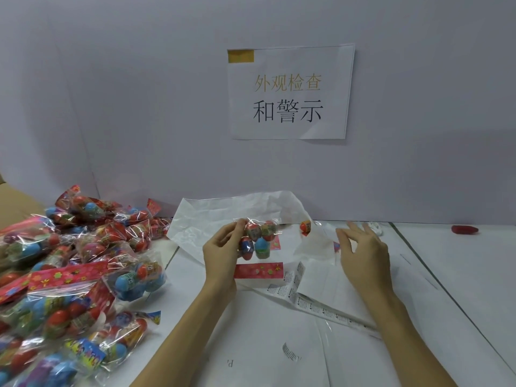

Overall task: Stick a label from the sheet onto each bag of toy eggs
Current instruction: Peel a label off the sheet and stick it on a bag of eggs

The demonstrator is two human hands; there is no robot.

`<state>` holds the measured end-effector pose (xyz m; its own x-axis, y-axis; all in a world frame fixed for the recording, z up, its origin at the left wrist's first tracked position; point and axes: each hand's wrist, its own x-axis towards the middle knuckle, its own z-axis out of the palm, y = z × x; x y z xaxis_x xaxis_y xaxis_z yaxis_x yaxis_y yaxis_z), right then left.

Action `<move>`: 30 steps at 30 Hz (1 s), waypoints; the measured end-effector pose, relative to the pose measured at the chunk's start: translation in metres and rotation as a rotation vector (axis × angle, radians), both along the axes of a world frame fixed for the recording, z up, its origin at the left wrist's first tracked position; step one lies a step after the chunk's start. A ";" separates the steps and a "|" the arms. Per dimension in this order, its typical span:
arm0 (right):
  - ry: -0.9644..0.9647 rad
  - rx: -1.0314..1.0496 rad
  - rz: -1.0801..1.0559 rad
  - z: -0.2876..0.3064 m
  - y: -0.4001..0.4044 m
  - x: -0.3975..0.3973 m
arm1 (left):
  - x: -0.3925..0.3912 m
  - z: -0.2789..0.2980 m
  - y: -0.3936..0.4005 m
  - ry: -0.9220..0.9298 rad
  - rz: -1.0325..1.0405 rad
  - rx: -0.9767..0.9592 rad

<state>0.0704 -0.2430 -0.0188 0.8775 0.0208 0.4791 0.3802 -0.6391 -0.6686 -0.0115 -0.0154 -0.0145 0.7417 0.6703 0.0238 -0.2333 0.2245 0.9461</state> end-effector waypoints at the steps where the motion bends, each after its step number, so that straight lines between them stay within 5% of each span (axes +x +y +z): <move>1: -0.063 0.061 0.029 0.002 0.002 -0.003 | 0.000 0.000 -0.001 -0.003 -0.010 0.018; 3: -0.004 0.251 0.195 0.003 0.007 -0.009 | -0.002 0.000 -0.005 0.002 -0.016 0.059; 7: 0.637 0.614 0.587 0.011 0.031 -0.024 | -0.008 0.007 -0.013 -0.090 -0.155 0.170; 9: 0.761 0.759 0.665 0.010 0.035 -0.024 | -0.011 0.007 -0.013 -0.177 -0.315 0.362; 12: 0.701 0.882 0.732 0.008 0.030 -0.021 | -0.012 0.003 -0.016 -0.228 -0.498 0.598; 15: 0.658 0.805 0.704 0.005 0.023 -0.019 | -0.012 0.008 -0.023 -0.208 -0.432 0.334; 18: 0.698 0.731 0.766 0.005 0.024 -0.020 | -0.009 0.008 -0.018 -0.030 -0.227 0.291; 21: 0.731 0.743 0.810 0.006 0.029 -0.022 | -0.006 0.004 -0.010 0.168 -0.315 0.169; 30: 0.718 0.831 0.680 0.012 0.035 -0.028 | -0.005 0.006 -0.009 0.033 -0.250 0.121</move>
<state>0.0429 -0.2084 -0.0072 0.8735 0.4868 -0.0084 -0.1447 0.2432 -0.9591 -0.0166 -0.0239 -0.0081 0.8854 0.4602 0.0654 -0.1534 0.1564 0.9757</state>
